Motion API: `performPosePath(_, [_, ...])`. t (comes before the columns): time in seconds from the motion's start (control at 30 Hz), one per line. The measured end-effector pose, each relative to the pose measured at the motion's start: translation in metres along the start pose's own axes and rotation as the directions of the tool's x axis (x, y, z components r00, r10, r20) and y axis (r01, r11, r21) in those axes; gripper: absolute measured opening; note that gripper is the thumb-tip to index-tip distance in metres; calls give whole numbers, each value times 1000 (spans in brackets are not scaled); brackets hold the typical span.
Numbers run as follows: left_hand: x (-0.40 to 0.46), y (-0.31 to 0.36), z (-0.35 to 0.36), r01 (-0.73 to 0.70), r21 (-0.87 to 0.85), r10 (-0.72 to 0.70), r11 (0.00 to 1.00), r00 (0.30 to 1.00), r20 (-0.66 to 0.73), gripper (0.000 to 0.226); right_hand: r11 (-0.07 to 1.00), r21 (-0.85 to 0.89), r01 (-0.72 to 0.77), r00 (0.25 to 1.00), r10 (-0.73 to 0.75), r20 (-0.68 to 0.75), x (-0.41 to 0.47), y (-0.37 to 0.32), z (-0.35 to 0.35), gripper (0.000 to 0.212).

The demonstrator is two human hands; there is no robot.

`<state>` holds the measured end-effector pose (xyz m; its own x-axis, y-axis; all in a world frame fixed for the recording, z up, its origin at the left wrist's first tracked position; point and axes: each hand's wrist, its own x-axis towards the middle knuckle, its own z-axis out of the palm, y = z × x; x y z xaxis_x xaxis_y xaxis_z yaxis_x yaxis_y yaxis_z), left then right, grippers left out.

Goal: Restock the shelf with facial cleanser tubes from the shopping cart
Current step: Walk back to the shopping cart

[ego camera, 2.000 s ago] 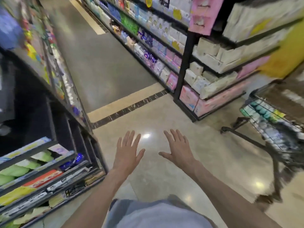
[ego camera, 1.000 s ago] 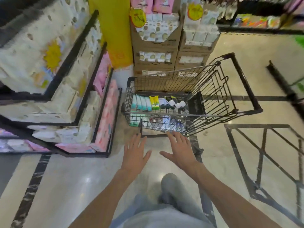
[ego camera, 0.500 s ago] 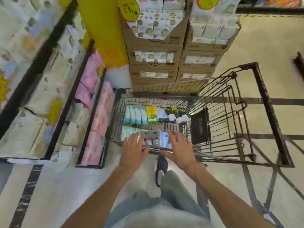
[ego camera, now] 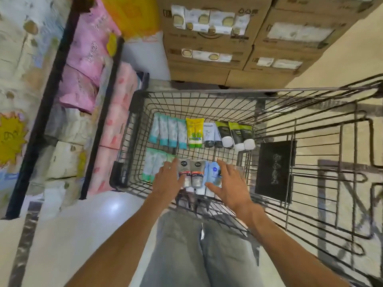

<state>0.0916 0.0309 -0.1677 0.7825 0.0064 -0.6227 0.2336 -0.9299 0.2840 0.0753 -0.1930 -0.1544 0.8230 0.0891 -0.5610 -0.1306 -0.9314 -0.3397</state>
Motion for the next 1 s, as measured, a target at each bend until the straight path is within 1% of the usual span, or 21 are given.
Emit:
performPosePath(0.1, [39,-9,32,106,-105,-95,989,990,103,69,999,26,-24,998,22,56,29,10,27,93])
performPosePath(0.17, [62,-16,55,186,-126,-165,974,974,158,77,998,46,-43,993,38,112,44,16,45,95])
performPosePath(0.27, [85,-19,85,243,-143,-212,959,956,201,89,996,63,-57,992,49,118,58,25,73,97])
performPosePath(0.33, [93,-18,99,256,-191,-228,947,961,159,91,992,100,-74,989,60,135,61,30,87,96])
performPosePath(0.43, [99,-18,110,271,-242,-263,932,962,66,80,989,132,-72,990,55,129,65,38,106,96])
performPosePath(0.53, [103,-18,109,297,-308,-289,904,955,71,73,978,177,-110,983,81,166,67,37,108,90])
performPosePath(0.63, [105,-23,99,286,-377,-286,881,957,58,64,966,210,-149,972,104,208,66,33,106,87])
performPosePath(0.73, [106,-39,84,329,-413,-314,849,944,106,52,957,209,-201,960,150,236,67,28,104,85])
performPosePath(0.9, [102,-67,56,291,-527,-293,799,953,81,61,934,234,-270,943,208,259,77,14,104,78])
performPosePath(1.0, [99,-83,46,276,-561,-300,780,953,52,58,868,310,-388,911,312,268,94,6,119,74])
